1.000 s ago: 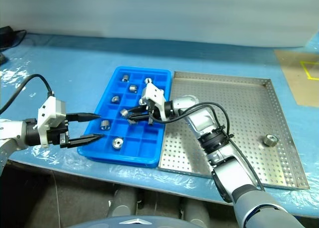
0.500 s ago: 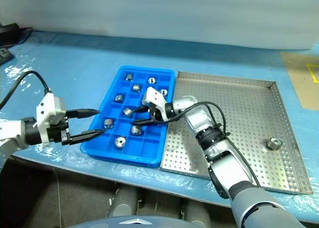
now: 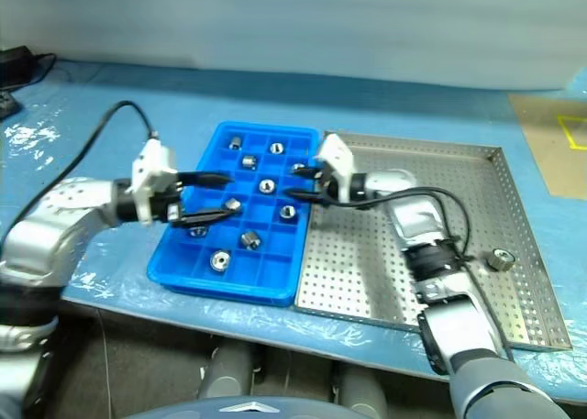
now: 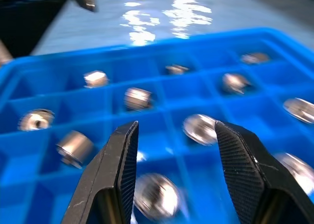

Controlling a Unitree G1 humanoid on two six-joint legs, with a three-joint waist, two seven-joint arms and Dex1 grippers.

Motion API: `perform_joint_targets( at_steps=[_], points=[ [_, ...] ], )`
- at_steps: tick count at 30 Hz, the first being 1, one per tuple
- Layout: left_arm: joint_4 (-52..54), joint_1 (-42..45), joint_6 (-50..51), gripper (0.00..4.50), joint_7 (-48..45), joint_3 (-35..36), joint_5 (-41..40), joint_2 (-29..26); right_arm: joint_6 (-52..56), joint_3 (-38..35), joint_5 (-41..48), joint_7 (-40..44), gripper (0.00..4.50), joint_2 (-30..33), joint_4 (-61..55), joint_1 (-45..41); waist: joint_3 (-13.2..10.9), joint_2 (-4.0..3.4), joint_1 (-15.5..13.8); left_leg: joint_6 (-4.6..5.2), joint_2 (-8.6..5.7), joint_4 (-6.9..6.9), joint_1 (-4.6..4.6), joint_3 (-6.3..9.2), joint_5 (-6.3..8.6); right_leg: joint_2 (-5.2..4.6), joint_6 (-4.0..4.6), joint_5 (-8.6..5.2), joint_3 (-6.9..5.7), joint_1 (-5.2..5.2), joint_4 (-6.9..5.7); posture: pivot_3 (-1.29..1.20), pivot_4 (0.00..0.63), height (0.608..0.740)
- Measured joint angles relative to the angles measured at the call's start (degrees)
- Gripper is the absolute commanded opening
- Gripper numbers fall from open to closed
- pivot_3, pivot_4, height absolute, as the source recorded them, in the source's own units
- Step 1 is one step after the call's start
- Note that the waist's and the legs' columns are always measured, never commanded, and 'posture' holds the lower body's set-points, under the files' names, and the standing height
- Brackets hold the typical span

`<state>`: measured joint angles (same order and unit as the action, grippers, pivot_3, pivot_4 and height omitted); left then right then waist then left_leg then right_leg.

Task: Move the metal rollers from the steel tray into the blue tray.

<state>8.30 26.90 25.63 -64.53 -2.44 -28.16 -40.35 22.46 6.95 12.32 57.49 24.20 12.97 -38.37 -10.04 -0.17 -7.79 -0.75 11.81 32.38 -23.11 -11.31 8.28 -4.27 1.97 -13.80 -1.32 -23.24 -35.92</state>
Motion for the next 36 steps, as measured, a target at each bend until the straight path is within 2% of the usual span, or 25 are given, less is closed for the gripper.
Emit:
perform_joint_targets(
  at_steps=[6,12,16,23,29,36],
  points=[
    [-13.1,9.8,-6.4,3.51,-6.0,-7.8,3.7,11.0,2.8,-12.0,-0.2,-11.0,2.54,7.8,-8.1,12.1,0.0,-0.01,3.0,0.13,-0.1,0.01,-0.03,-0.13,0.06,0.08,-0.01,0.01,0.09,-0.03,0.08,-0.33,0.15,0.74],
    [-22.0,15.0,-11.3,3.51,-10.9,-10.9,6.0,17.1,4.6,-22.8,0.4,-19.4,2.54,10.2,-14.6,19.9,0.0,-0.03,7.7,0.39,-0.06,0.02,0.08,-0.24,0.21,0.14,0.01,0.01,0.14,-0.05,0.14,-0.44,0.15,0.74],
    [-26.3,17.5,-13.7,3.51,-14.2,-11.8,7.2,19.4,6.0,-27.8,0.9,-23.6,2.54,10.5,-17.9,25.6,0.1,-0.08,9.2,0.53,-0.06,0.08,0.13,-0.27,0.29,0.15,0.02,0.01,0.16,0.01,0.15,-0.47,0.15,0.74],
    [-28.2,17.7,-14.7,3.51,-16.5,-11.8,8.2,20.6,6.2,-29.2,1.3,-26.4,2.54,10.1,-18.4,31.9,0.1,-0.11,10.3,0.78,-0.05,0.4,0.07,-0.27,0.44,0.08,0.02,0.01,0.17,0.12,0.15,-0.46,0.15,0.74],
    [-28.0,17.4,-14.5,3.51,-16.8,-11.7,8.3,20.2,4.1,-29.0,1.2,-27.4,4.38,10.1,-16.7,32.3,0.1,-0.11,10.2,0.8,-0.04,0.42,0.07,-0.27,0.46,0.06,0.02,0.02,0.15,0.17,0.16,-0.43,0.15,0.74],
    [-26.9,16.2,-14.3,3.51,-16.4,-11.7,8.3,19.4,1.3,-28.3,-0.5,-28.5,4.38,10.2,-10.3,32.2,0.1,-0.11,10.2,0.86,-0.03,0.42,0.04,-0.27,0.49,0.05,0.02,0.01,0.15,0.17,0.21,-0.41,0.15,0.74]
  ],
)
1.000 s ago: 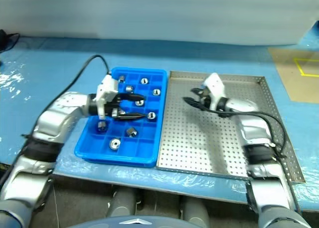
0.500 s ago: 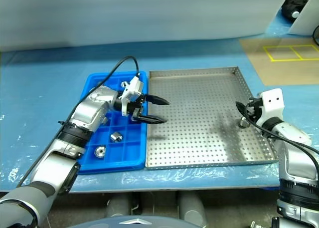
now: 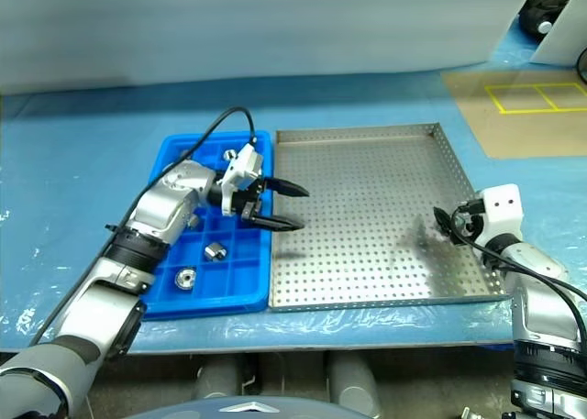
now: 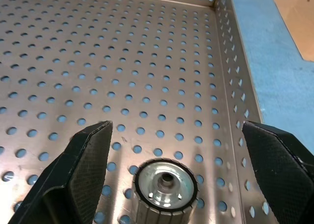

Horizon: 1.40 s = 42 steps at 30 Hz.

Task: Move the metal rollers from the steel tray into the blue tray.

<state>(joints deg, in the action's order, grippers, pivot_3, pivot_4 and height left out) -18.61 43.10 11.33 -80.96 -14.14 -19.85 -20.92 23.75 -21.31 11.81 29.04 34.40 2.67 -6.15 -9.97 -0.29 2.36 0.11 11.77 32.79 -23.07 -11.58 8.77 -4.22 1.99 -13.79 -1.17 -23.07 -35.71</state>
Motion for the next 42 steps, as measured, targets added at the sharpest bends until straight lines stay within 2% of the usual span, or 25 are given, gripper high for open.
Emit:
perform_joint_targets(
  at_steps=[17,20,24,25,26,27,35,39,42],
  points=[
    [1.8,-0.9,0.6,3.51,0.6,0.0,0.0,-1.1,-5.7,2.8,-0.8,-0.1,4.38,-0.2,6.1,1.3,0.0,-0.01,-0.3,0.2,0.01,0.18,0.0,0.01,0.15,-0.14,0.0,0.0,-0.02,0.2,0.07,-0.39,0.15,0.74],
    [2.5,-1.4,0.7,3.51,0.7,0.0,0.0,-1.4,-7.0,2.8,-0.5,0.0,3.76,-0.2,6.1,2.2,0.0,-0.01,-0.4,0.22,0.01,0.19,0.01,0.01,0.16,-0.14,0.0,0.0,-0.03,0.24,0.13,-0.39,0.15,0.74],
    [2.9,-1.5,1.1,3.51,0.8,0.0,0.0,-1.4,-7.2,3.0,-0.5,0.1,2.39,-0.2,6.2,2.4,0.0,-0.01,-0.3,0.23,0.0,0.19,0.02,0.01,0.17,-0.15,0.0,0.0,-0.02,0.26,0.14,-0.39,0.15,0.74],
    [2.9,-1.5,1.1,3.51,0.8,0.0,0.0,-1.4,-7.2,3.1,-0.5,0.0,2.19,-0.2,6.3,2.4,0.0,-0.01,-0.3,0.22,0.01,0.19,0.03,0.01,0.16,-0.15,0.0,0.0,-0.02,0.26,0.14,-0.39,0.15,0.74],
    [2.9,-1.5,1.1,3.51,0.9,0.0,0.0,-1.5,-7.3,3.3,-0.5,0.1,1.79,-0.2,6.3,2.3,0.0,-0.01,-0.2,0.22,0.01,0.19,0.04,0.01,0.16,-0.14,0.0,0.0,-0.02,0.27,0.14,-0.39,0.15,0.74],
    [2.9,-1.5,1.1,3.51,1.0,0.0,0.1,-1.5,-7.3,3.4,-0.5,0.2,1.66,-0.1,6.3,2.2,0.0,-0.01,-0.2,0.22,0.01,0.19,0.04,0.01,0.16,-0.14,0.0,0.0,-0.02,0.27,0.14,-0.39,0.15,0.74],
    [3.4,-1.6,1.4,3.51,1.2,0.0,0.0,-2.0,-7.3,4.1,-0.7,0.2,1.66,0.0,6.0,2.0,0.0,-0.01,-0.1,0.22,0.04,0.12,0.04,0.01,0.16,-0.11,-0.01,-0.01,-0.04,0.24,0.17,-0.38,0.15,0.74],
    [3.6,-1.6,1.9,3.51,1.1,0.3,-0.2,-3.3,-4.3,5.1,-0.8,0.7,1.66,0.4,4.6,0.6,0.0,0.0,0.2,0.21,0.03,0.13,0.08,0.01,0.16,-0.1,-0.01,0.0,-0.02,0.22,0.16,-0.36,0.15,0.74],
    [3.5,-1.4,2.4,3.51,1.0,1.8,-0.3,-5.5,-0.2,8.6,0.7,3.2,1.66,0.2,0.2,-2.4,-0.1,-0.12,0.4,0.14,0.03,0.08,0.06,0.04,0.12,-0.06,-0.01,0.01,0.06,-0.01,0.0,-0.34,0.15,0.74]
  ],
)
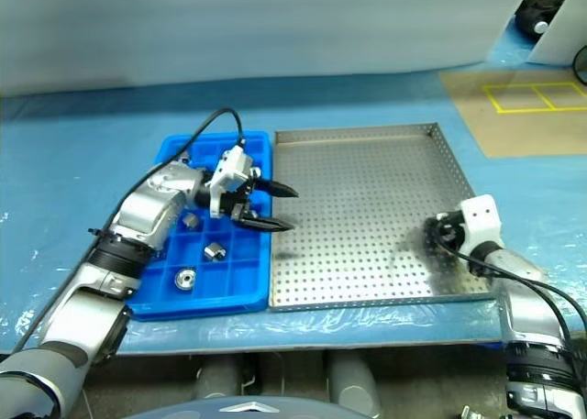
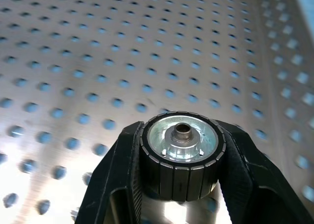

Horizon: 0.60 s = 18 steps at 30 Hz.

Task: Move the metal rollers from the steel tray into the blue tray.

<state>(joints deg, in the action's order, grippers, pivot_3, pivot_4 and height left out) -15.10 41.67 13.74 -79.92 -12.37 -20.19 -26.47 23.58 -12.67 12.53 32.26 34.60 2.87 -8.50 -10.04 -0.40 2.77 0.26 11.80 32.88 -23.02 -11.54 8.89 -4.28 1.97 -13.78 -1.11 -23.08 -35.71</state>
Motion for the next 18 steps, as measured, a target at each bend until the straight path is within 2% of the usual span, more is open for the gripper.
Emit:
perform_joint_targets(
  at_steps=[4,7,12,18],
  points=[
    [-0.5,0.9,0.1,3.51,0.0,2.0,0.0,-2.5,4.8,4.3,5.2,6.4,1.66,0.0,-8.7,-6.8,0.0,-0.08,-0.6,-0.08,0.03,-0.25,0.0,0.0,-0.06,0.02,0.02,-0.01,-0.03,-0.06,0.03,-0.29,0.15,0.74],
    [0.5,-0.1,0.6,3.51,0.1,2.2,0.0,-3.5,6.2,9.1,6.7,10.1,1.66,-0.2,-10.9,-9.7,0.0,-0.08,-1.5,-0.01,0.02,-0.43,-0.05,0.0,-0.1,-0.01,0.03,-0.01,-0.04,-0.07,0.21,-0.23,0.15,0.74],
    [9.7,-7.9,5.3,3.51,1.8,3.5,-1.5,-7.1,9.0,17.3,8.4,17.5,1.66,-2.6,-10.1,-15.9,0.0,-0.08,-2.5,0.1,0.04,-0.55,-0.17,0.04,-0.17,-0.04,0.03,-0.01,-0.09,-0.28,0.17,-0.12,0.15,0.74],
    [24.1,-17.0,12.5,3.51,6.3,6.9,-5.4,-11.5,9.4,23.9,10.0,27.2,1.66,-4.3,-7.6,-22.9,0.0,-0.05,-5.0,-0.35,0.09,-0.66,-0.07,0.12,-0.22,-0.03,0.09,-0.05,-0.18,-0.27,0.07,0.07,0.15,0.74]
  ],
)
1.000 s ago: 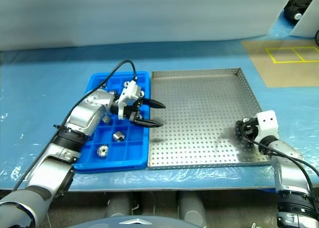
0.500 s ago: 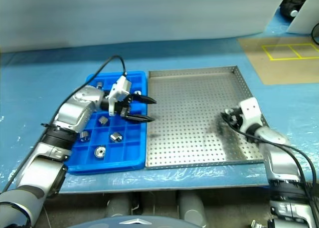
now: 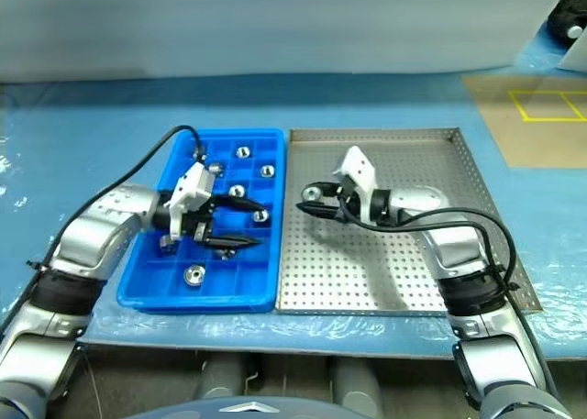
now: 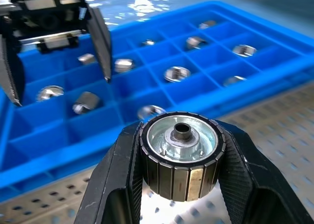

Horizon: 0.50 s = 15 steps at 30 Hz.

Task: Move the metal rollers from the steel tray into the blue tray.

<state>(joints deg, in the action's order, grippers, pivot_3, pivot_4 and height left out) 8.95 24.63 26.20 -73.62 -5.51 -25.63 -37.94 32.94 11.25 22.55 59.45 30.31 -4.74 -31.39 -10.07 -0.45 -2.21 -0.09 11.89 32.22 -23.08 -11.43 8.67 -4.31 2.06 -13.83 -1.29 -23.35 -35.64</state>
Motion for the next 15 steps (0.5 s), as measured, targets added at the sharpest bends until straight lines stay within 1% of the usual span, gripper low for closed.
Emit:
perform_joint_targets(
  at_steps=[4,8,10,15],
  points=[
    [7.9,-7.2,3.4,3.51,2.5,4.3,-2.6,-4.6,0.0,3.8,0.2,6.9,1.66,-0.2,2.5,-1.9,0.0,0.0,-1.8,-0.05,-0.01,-0.01,0.03,0.13,-0.03,-0.01,0.0,-0.01,0.0,0.02,-0.04,0.15,0.15,0.74],
    [16.5,-17.6,6.8,3.51,5.3,10.4,-5.8,-8.6,-1.2,7.7,0.0,15.0,1.66,0.6,5.4,-4.0,0.0,0.06,-3.3,-0.06,0.0,-0.04,0.0,0.21,-0.02,-0.01,0.01,-0.01,-0.03,0.0,-0.01,0.26,0.15,0.74],
    [20.3,-21.7,8.2,3.51,6.9,13.8,-7.2,-9.9,-2.0,9.5,-0.5,18.3,1.66,0.5,7.0,-4.6,0.0,0.07,-4.1,-0.09,0.0,-0.06,-0.01,0.25,-0.04,-0.01,0.02,-0.02,-0.08,0.0,-0.01,0.29,0.15,0.74],
    [25.1,-26.8,10.1,3.51,9.9,17.7,-9.8,-10.9,-1.8,12.0,-0.9,21.9,1.66,-2.0,8.9,-5.2,0.0,0.07,-6.4,-0.12,0.0,-0.05,0.01,0.28,-0.06,-0.03,0.01,-0.03,-0.07,0.02,-0.04,0.36,0.15,0.74]
  ],
)
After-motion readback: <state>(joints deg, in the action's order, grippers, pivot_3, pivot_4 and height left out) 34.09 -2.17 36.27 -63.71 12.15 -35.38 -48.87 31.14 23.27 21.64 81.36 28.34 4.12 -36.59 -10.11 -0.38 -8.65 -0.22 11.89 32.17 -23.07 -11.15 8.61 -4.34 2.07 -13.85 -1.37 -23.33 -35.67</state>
